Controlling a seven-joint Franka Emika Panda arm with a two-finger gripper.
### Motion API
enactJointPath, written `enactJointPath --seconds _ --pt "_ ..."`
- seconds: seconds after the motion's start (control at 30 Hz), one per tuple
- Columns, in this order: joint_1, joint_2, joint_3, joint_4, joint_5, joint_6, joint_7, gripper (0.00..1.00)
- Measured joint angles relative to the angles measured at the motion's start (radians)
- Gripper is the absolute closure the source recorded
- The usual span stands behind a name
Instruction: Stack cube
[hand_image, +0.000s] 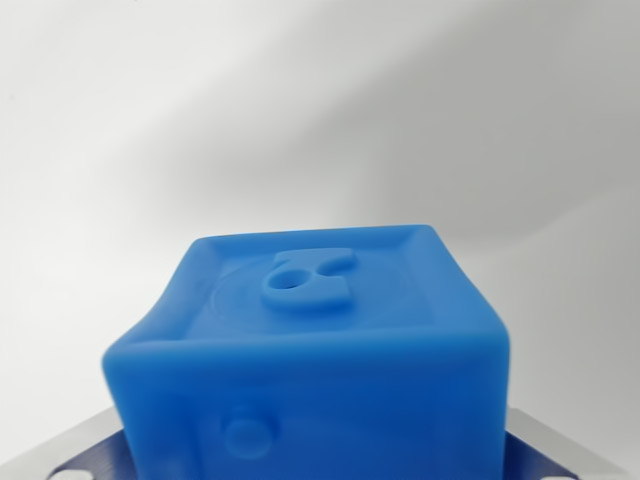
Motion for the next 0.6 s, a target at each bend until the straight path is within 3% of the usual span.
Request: enactJointPath --seconds 0.6 --pt "0.048 -0.025 0.031 -0.004 -0.014 -0.021 -0.016 1.0"
